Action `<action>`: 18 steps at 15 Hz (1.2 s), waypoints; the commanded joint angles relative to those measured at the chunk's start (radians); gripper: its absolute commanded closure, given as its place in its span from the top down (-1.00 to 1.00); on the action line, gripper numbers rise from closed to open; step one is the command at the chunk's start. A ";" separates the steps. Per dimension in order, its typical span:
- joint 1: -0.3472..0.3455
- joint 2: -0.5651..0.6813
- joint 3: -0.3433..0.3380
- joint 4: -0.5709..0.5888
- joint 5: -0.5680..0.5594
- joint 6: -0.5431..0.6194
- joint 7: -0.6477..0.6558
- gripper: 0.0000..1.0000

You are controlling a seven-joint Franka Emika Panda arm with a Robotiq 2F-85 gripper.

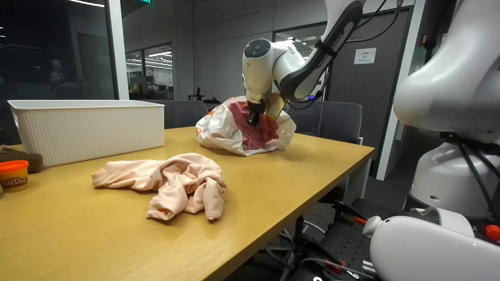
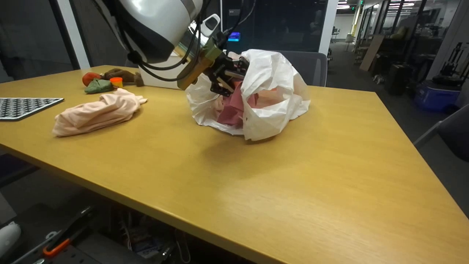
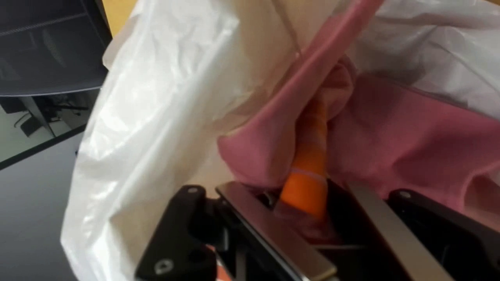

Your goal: Put the t-shirts in the plastic bag.

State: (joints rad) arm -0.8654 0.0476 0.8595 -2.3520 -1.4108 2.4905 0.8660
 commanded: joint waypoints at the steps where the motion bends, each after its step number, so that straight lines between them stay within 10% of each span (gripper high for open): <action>1: 0.238 0.135 -0.241 0.073 -0.059 -0.034 0.054 -0.41; 5: 0.510 0.131 -0.542 0.079 0.075 0.129 -0.012 0.19; 10: 0.682 0.004 -0.692 -0.018 0.317 0.258 -0.242 0.95; 12: 0.635 -0.059 -0.619 -0.056 0.339 0.229 -0.295 1.00; 18: 0.857 -0.208 -0.721 -0.292 0.842 0.249 -0.766 1.00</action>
State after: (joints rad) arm -0.0931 -0.0598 0.1715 -2.5129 -0.7599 2.7215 0.2915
